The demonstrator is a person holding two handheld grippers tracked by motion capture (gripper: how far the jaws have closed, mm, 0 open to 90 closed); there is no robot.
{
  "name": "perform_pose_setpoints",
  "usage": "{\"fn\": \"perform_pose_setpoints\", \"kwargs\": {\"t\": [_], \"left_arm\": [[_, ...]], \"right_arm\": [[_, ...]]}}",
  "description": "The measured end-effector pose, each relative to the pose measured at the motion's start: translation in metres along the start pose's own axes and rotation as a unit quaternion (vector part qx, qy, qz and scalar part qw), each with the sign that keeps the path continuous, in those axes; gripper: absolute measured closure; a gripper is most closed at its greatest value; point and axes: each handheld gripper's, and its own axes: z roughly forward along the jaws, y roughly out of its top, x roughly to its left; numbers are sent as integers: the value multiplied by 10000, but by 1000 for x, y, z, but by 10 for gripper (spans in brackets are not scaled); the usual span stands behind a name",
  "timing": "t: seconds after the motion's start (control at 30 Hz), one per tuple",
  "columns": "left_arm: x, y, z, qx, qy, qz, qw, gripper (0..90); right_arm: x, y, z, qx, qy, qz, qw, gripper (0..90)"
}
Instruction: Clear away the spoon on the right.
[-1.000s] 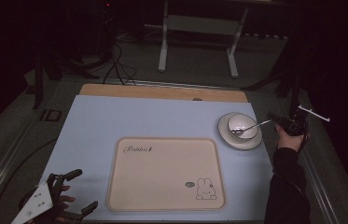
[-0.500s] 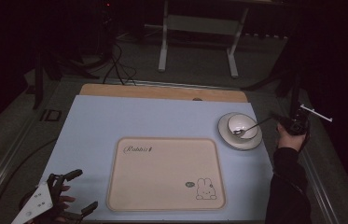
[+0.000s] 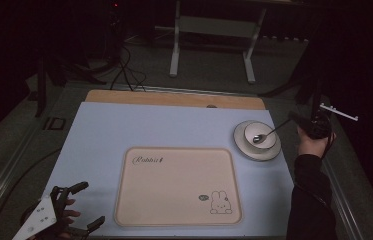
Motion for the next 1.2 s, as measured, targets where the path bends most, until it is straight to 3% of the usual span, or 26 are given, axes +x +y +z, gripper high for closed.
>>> {"fn": "perform_pose_setpoints", "kwargs": {"t": [0.1, 0.23, 0.3, 0.43, 0.63, 0.77, 1.03, 1.2], "left_arm": [[-1, 0, 0, -11, -4, 7, 10000, 0], [-1, 0, 0, -14, -12, 12, 10000, 0], [-1, 0, 0, -12, -10, 13, 10000, 0], [-1, 0, 1, -12, -16, 2, 10000, 0], [-1, 0, 1, -12, -26, 8, 10000, 0], [-1, 0, 1, -15, -35, -1, 10000, 0], [-1, 1, 1, -9, -29, 12, 10000, 0], [-1, 0, 2, 1, -40, 25, 10000, 0]], "right_arm": [[9, 7, -5, -65, -70, -263, 9996, 895], [15, 14, -11, -123, -58, -391, 9991, 894], [22, 21, -15, -110, -18, -604, 9981, 894], [28, 26, -19, -93, 62, -749, 9971, 895], [42, 36, -26, 11, 283, -1173, 9927, 894], [48, 40, -31, 45, 440, -1322, 9902, 894], [62, 45, -42, 140, 767, -1716, 9821, 894], [73, 47, -49, 206, 984, -1997, 9747, 894]]}}
